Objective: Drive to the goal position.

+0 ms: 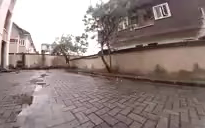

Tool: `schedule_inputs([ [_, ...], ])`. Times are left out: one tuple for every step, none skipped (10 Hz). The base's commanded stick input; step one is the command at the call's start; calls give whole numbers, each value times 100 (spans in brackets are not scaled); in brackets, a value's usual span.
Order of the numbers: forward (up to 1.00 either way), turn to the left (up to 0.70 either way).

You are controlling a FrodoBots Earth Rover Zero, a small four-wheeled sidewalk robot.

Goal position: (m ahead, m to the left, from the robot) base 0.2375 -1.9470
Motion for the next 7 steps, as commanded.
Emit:
schedule_inputs([
  [0, -50],
  [0, -50],
  [0, -50],
  [0, -50],
  [0, -50],
  [0, -50],
  [0, -50],
])
